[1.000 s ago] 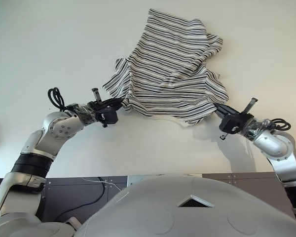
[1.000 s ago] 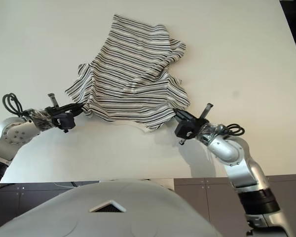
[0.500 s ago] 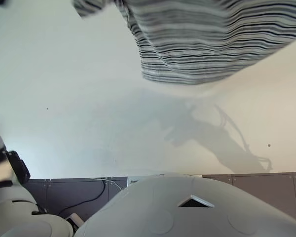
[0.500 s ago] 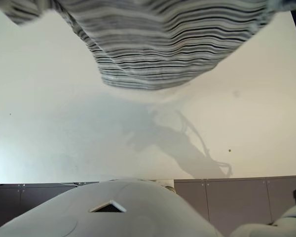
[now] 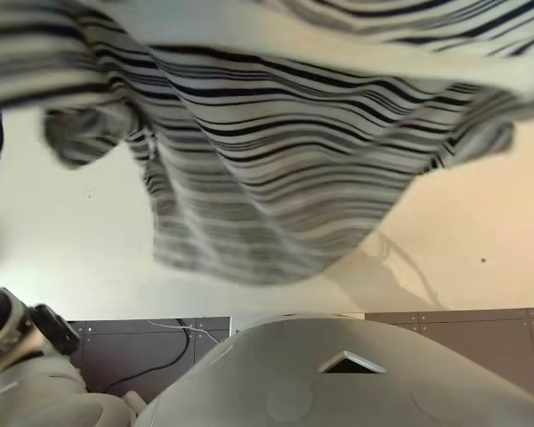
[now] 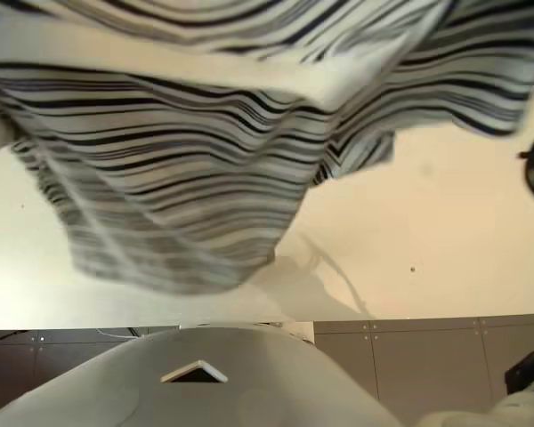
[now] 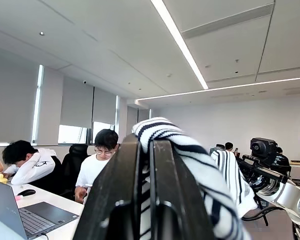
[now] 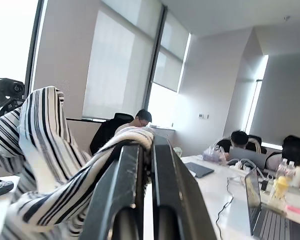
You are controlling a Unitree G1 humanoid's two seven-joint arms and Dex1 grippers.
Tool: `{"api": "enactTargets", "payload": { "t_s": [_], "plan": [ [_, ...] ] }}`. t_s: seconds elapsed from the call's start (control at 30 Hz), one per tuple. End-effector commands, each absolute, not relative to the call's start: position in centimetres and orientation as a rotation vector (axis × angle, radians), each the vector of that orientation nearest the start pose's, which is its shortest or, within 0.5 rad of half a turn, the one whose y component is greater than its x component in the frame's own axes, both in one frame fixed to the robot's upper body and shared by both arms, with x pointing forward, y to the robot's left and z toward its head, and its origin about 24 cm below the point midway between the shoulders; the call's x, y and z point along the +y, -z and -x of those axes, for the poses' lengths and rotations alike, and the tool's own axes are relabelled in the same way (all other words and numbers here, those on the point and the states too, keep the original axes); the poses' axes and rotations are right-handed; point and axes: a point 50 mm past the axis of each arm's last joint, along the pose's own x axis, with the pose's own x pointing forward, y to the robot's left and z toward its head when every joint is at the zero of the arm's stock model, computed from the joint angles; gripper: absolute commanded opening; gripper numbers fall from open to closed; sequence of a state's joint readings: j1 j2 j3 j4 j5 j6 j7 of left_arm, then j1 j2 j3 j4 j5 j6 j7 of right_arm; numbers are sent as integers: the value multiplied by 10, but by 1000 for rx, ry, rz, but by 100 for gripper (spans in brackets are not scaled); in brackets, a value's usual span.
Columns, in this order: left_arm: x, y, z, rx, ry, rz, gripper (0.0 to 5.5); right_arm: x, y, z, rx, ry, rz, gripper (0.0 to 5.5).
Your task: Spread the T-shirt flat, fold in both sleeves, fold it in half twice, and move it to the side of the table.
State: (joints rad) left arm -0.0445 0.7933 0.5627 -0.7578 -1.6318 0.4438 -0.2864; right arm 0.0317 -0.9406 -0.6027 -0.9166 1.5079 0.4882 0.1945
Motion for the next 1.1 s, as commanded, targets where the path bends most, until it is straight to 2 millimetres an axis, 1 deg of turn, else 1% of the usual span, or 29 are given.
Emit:
{"api": "enactTargets", "payload": {
  "t_s": [0.03, 0.07, 0.1, 0.13, 0.17, 0.2, 0.27, 0.33, 0.4, 0.47, 0.5, 0.6, 0.67, 0.8, 0.9, 1.03, 1.1],
  "plan": [
    [196, -162, -191, -36, 810, 370, 12, -184, -157, -185, 94, -717, -99, 10],
    [196, -142, -198, 15, 791, 349, 12, -188, -134, -192, 154, -669, -74, 10],
    [194, -132, -199, 32, 791, 336, 12, -188, -123, -194, 169, -658, -67, 10],
    [192, -130, -197, 24, 805, 329, 12, -188, -129, -192, 129, -676, -89, 10],
    [190, -132, -194, 6, 821, 323, 12, -188, -139, -189, 72, -700, -105, 10],
    [191, -138, -192, -26, 833, 309, 12, -189, -158, -187, -19, -720, -125, 10],
    [193, -163, -194, -139, 852, 290, 12, -196, -209, -185, -254, -744, -169, 10],
    [196, -206, -196, -338, 860, 321, 12, -205, -263, -175, -481, -772, -203, 10],
    [199, -243, -191, -500, 873, 369, 12, -210, -300, -162, -619, -797, -218, 10],
    [203, -271, -181, -613, 868, 401, 12, -211, -322, -150, -691, -813, -221, 10],
    [205, -282, -176, -655, 858, 413, 12, -211, -330, -145, -712, -816, -220, 10],
    [206, -306, -166, -727, 880, 397, 12, -210, -343, -134, -744, -812, -193, 10],
    [206, -314, -163, -741, 897, 393, 12, -208, -347, -129, -757, -810, -179, 10],
    [202, -315, -159, -727, 927, 399, 12, -204, -348, -133, -739, -802, -182, 10],
    [200, -308, -158, -687, 930, 412, 12, -201, -344, -138, -714, -802, -192, 10],
    [199, -313, -153, -697, 946, 421, 12, -200, -350, -134, -733, -805, -203, 10],
    [200, -307, -155, -658, 936, 431, 12, -201, -341, -139, -684, -796, -215, 10]
  ]
}}
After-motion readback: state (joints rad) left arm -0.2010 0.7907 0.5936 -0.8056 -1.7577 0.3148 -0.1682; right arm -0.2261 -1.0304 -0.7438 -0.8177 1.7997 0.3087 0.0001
